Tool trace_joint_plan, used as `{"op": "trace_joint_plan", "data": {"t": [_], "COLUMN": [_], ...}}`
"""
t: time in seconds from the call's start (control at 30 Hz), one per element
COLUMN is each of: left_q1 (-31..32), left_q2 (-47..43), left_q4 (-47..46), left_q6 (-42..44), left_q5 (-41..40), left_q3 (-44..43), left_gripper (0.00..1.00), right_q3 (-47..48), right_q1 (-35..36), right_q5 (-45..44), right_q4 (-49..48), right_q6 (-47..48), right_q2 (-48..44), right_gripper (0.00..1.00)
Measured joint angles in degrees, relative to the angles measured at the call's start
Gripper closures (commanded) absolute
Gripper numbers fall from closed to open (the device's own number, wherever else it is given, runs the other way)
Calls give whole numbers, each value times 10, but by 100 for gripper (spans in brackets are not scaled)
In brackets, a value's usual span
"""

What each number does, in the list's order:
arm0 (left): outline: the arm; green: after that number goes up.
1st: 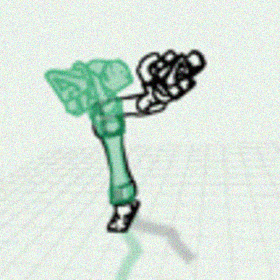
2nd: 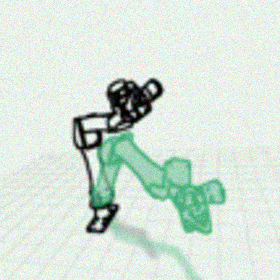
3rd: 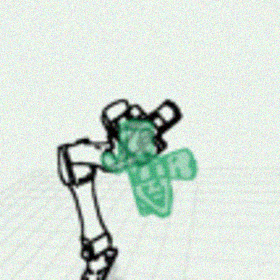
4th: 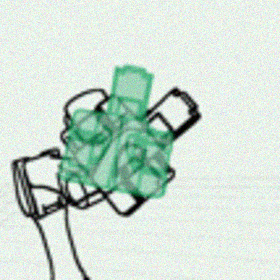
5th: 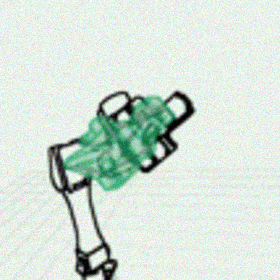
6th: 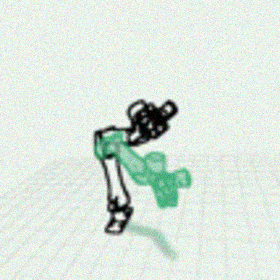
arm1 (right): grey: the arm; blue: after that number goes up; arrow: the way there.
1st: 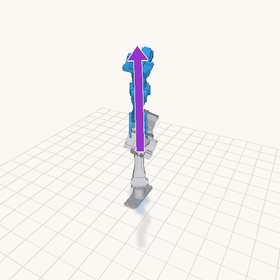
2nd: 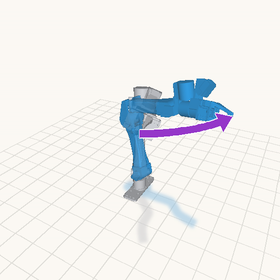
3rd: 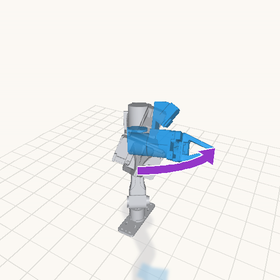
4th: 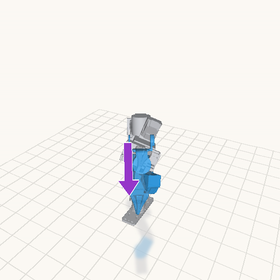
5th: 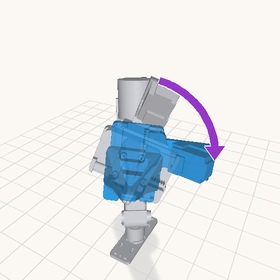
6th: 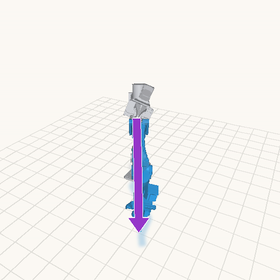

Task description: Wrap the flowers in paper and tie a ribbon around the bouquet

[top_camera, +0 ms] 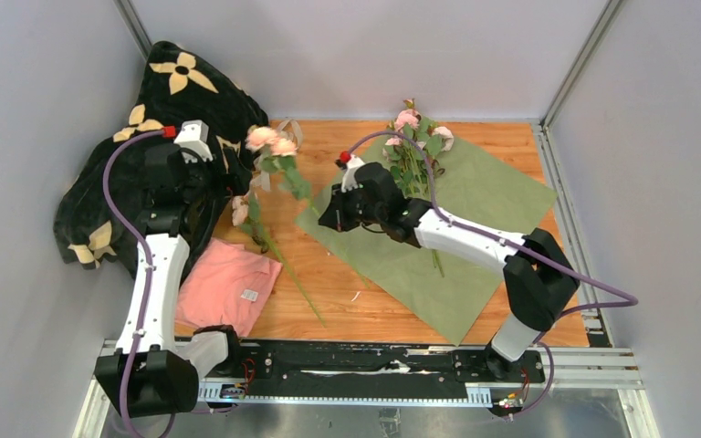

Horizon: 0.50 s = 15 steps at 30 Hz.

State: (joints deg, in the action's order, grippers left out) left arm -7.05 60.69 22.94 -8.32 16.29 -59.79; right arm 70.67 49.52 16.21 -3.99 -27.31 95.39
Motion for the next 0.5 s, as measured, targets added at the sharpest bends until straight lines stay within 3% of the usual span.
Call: {"op": "trace_joint_plan", "data": {"t": [0.37,0.5], "left_q1": [0,0], "left_q2": [64,59], "left_q4": [0,-3], "left_q6": [-17,-18], "left_q5": [25,25], "left_q3": [33,40], "left_gripper": [2,1], "right_q3": [-165,-177], "right_q1": [-46,-74], "right_q5": [-90,-122], "right_q4": [-6,1], "right_q6": [-17,-12], "right_q2": [-33,-65], "right_gripper": [100,100]}}
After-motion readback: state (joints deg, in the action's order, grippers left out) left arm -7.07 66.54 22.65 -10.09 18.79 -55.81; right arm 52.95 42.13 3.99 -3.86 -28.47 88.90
